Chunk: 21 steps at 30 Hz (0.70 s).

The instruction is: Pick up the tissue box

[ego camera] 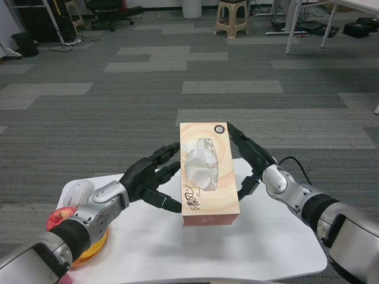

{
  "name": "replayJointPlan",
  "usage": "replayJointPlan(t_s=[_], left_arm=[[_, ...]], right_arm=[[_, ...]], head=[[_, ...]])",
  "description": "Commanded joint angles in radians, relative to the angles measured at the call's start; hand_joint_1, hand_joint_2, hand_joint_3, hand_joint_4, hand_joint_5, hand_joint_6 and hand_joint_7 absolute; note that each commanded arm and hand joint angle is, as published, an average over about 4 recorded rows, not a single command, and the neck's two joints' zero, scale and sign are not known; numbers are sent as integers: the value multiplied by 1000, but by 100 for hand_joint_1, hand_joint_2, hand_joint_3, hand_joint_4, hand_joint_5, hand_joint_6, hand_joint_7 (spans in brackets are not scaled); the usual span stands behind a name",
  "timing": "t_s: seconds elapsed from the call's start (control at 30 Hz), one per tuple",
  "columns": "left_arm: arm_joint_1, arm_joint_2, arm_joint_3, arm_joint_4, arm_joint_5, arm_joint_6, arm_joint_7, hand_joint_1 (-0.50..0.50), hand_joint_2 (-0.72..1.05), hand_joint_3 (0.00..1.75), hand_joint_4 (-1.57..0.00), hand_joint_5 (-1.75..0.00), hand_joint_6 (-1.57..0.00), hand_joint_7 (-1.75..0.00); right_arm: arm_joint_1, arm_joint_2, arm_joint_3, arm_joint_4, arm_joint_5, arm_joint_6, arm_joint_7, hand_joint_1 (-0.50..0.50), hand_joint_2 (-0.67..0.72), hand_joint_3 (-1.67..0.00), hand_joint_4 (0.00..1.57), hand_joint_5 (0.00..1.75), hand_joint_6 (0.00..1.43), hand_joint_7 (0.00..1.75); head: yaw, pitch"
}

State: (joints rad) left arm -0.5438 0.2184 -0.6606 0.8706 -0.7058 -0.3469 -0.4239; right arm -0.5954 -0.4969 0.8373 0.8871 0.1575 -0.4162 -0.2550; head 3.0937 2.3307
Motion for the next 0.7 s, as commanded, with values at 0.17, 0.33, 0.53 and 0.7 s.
replayJointPlan(t_s=[0.17,0.33,0.53,0.7], left_arm=[[-21,-69,-3,-87,-9,-4,-4,50,60,9,-4,0,0,0],[-16,-67,0,-104,-8,5,-4,50,60,9,-4,0,0,0],[-12,-66,5,-112,-8,8,-4,50,60,7,-4,0,0,0],[-8,-64,9,-120,-8,12,-4,50,60,9,-4,0,0,0]], right_arm=[[-14,99,20,-124,4,-50,42,-38,-29,-48,0,0,0,0],[-14,98,20,-131,4,-50,42,-38,-29,-48,0,0,0,0],[-14,96,19,-145,5,-50,42,-38,-29,-48,0,0,0,0],[-14,92,9,-155,5,-50,44,-38,-29,-48,0,0,0,0]], head=[[0,1],[1,3],[1,3],[1,2]])
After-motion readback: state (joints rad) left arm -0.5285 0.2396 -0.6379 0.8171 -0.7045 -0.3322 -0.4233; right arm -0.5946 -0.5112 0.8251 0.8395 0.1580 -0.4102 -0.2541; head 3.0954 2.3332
